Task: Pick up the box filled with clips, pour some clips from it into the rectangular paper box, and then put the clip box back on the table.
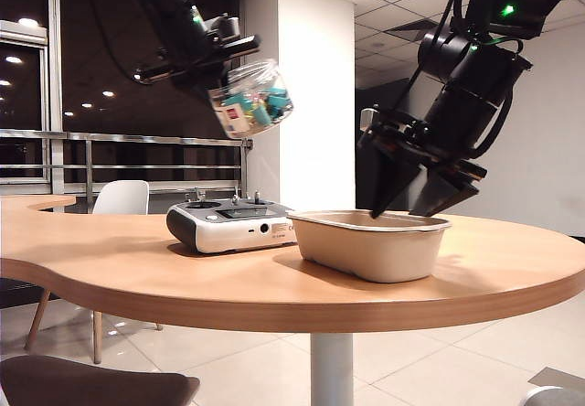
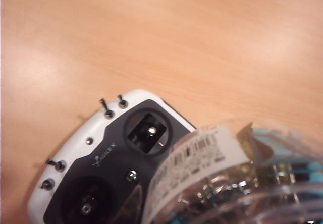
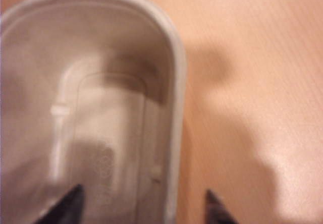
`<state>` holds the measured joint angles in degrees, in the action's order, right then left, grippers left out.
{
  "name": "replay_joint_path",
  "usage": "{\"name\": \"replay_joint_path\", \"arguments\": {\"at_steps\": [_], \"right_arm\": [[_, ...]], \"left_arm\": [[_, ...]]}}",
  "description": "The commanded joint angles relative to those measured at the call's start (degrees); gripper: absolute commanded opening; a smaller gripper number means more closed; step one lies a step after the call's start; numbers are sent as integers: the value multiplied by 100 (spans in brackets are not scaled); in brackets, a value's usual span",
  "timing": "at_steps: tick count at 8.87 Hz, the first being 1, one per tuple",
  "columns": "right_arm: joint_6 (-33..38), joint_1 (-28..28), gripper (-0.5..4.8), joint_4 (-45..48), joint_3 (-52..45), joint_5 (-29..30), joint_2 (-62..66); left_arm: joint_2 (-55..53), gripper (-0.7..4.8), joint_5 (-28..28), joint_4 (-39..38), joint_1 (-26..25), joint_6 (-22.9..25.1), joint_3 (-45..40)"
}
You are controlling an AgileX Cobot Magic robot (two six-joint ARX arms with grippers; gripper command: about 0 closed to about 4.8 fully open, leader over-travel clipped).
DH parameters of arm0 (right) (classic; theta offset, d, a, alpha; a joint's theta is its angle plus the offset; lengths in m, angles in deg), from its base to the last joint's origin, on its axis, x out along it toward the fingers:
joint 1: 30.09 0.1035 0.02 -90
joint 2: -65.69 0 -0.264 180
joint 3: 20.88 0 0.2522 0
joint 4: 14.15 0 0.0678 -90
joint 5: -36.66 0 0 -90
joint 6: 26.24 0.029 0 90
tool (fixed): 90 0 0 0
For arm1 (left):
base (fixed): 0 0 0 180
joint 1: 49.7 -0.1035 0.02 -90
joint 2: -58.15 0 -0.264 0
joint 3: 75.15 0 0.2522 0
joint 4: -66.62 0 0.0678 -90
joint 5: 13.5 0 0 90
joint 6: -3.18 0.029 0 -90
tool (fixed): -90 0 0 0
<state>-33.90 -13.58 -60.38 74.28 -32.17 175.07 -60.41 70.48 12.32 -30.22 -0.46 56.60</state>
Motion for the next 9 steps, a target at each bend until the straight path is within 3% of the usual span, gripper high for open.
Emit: {"name": "replay_joint_path", "arguments": {"at_steps": [1,3,4,5,6,8,9], "right_arm": [[61,-317,-5,664,221,-741,-1495],[76,-518,-5,730,221,-754,-1650],[527,-955,-5,748,219,-553,-1692],[555,-1047,-5,761,219,-459,-1690],[551,-1113,-5,859,219,-446,-1690],[553,-1163,-5,999,219,-404,-1685],[560,-1169,-5,1276,219,-404,-1685]], "left_arm": [[50,-6,1034,164,1062,1456,-83],[50,-6,1126,313,1130,1587,-293],[50,-6,1447,553,1246,1735,-533],[50,-6,1547,695,1311,1840,-601],[55,-6,2081,1091,1502,2035,-772],[52,-6,2544,1593,1716,2317,-992],[52,-6,2946,2485,1996,2592,-1482]]}}
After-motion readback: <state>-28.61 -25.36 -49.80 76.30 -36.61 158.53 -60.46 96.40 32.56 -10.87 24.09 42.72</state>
